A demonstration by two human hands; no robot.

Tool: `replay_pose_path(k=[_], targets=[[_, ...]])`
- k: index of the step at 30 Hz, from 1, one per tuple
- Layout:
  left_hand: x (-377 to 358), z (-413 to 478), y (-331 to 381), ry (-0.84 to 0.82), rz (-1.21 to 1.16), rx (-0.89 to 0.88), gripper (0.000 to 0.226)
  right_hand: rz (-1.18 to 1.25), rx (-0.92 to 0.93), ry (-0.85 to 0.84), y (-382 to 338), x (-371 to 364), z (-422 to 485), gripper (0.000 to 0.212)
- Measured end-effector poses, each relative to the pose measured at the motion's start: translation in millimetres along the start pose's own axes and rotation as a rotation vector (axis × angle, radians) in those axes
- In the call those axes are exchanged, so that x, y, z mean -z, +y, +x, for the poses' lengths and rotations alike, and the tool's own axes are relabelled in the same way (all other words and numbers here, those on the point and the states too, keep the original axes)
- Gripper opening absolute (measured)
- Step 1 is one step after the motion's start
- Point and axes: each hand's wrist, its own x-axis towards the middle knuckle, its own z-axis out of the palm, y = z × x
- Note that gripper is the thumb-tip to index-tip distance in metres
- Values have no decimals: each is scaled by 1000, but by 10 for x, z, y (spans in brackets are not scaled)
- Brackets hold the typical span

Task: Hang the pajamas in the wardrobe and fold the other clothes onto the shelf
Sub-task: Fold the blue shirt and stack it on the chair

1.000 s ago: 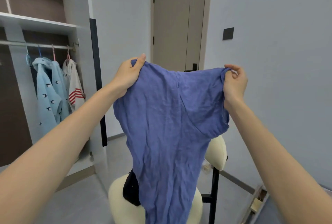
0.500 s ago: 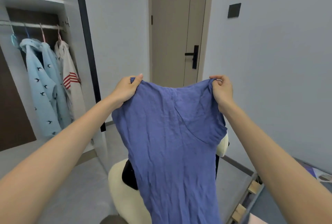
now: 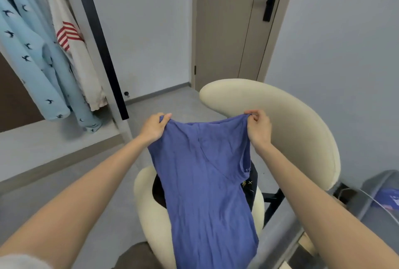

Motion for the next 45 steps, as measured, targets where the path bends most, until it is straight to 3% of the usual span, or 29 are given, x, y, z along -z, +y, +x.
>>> replay_pose_path(k=[6,13,16,19,22,26,30,32,35,37,40,42,45], targets=[[-351,331,-344,-9,5,85,46,-50,9,-44,289,-289,138,30],[-619,444,-618,-2,-132,209,32,-207,227,-174,356,-544,80,23],[-696,375,-701,82,-126,154,39,-212,245,-448,340,-762,-73,22],[-772,280,-746,58,-167,123,27,-122,126,-770,391,-877,-240,36],[-874,145,-762,-29,-256,188,23,-105,79,-678,483,-816,-316,30],[-1041,-49,-689,-156,-361,343,31,-244,33,-554,676,-655,-439,29],[-1218,-204,-592,-340,-429,463,48,-480,-48,-776,867,-542,-628,41],[-1315,-212,-573,-353,-470,519,63,-562,-53,-893,933,-518,-766,47],[-1435,-195,-520,-338,-494,599,77,-645,56,-956,1024,-534,-993,38],[-1512,-192,-527,-305,-419,571,68,-778,186,-969,1081,-550,-1081,43],[-1576,-224,-629,-271,-125,402,55,-935,313,-999,1134,-541,-1120,49],[-1590,-242,-695,-249,-31,325,51,-935,277,-1056,1148,-536,-1109,49],[-1566,-265,-732,-176,-114,296,46,-758,66,-1086,1102,-534,-996,40]])
